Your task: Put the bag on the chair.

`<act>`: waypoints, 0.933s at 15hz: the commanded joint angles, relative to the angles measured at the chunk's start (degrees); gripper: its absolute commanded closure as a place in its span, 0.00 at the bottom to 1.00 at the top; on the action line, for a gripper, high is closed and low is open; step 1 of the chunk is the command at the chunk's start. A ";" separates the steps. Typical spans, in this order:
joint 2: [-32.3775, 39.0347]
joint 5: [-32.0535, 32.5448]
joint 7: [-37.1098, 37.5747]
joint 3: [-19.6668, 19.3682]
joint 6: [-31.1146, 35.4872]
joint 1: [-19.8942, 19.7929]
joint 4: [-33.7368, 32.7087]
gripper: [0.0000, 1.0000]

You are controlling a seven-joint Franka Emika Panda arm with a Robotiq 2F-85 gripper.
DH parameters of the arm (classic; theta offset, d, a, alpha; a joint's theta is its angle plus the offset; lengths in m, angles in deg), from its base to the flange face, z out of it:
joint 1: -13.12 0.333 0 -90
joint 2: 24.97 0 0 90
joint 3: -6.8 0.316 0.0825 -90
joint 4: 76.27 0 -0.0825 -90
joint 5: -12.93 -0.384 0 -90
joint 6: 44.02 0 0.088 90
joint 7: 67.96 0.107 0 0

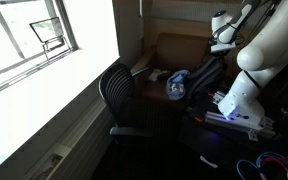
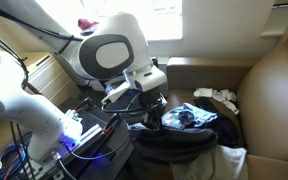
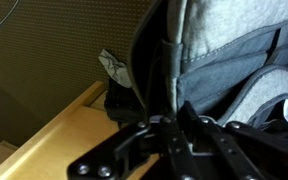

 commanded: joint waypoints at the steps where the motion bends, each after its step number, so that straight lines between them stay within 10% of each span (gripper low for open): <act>1: 0.45 -2.21 -0.32 -0.33 1.04 0.56 -0.37 1.00; 9: -15.10 -39.88 -19.69 2.18 -1.35 9.63 2.74 0.98; 14: -25.33 -57.30 -28.14 10.21 -5.46 13.46 -1.77 0.98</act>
